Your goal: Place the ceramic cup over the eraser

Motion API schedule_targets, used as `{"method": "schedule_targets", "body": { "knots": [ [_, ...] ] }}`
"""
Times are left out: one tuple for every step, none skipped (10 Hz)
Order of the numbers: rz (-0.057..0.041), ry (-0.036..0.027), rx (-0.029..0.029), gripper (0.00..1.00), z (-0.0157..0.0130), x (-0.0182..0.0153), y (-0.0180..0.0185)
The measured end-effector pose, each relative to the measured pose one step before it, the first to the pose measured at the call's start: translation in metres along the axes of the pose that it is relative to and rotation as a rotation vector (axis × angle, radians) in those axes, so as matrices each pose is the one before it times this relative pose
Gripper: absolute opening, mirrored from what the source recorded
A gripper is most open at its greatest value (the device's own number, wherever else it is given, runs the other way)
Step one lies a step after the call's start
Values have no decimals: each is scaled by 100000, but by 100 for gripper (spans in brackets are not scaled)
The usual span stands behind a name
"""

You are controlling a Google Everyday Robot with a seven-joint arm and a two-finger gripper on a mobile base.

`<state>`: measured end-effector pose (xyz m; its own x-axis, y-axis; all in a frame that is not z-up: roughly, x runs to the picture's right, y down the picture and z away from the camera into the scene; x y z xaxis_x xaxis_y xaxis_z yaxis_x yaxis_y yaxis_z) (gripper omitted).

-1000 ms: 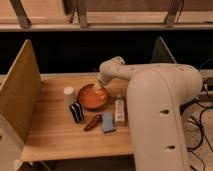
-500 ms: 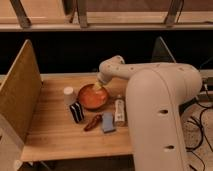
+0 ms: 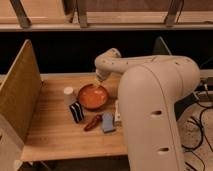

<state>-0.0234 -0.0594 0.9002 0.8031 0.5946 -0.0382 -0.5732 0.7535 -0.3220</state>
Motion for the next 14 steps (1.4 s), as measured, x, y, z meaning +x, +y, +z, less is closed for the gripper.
{"method": "schedule_targets", "body": {
  "knots": [
    [138, -233, 84, 67, -698, -48, -7],
    [-690, -1267, -1194, 67, -769, -410, 461],
    [-1840, -1116, -1497, 67, -549, -468, 635],
    [-3359, -660, -1724, 67, -522, -635, 866],
    [-4174, -515, -2328, 67, -106, -1118, 1315],
    [-4457, -443, -2693, 67, 147, -1539, 1524],
    [-3297, 476, -2338, 67, 310, -1148, 1219],
    [-3114, 1785, -1706, 67, 508, -951, 1003],
    [-1285, 571, -562, 67, 231, -658, 463],
    [-13, 232, 174, 67, -2, 149, -92],
    [284, 88, 138, 67, -50, 209, -128],
    [-6, 34, 3, 67, 44, 4, -8],
    [247, -308, -469, 67, 50, -179, 167],
    [1187, -75, -847, 67, 143, 43, 7]
  ]
}}
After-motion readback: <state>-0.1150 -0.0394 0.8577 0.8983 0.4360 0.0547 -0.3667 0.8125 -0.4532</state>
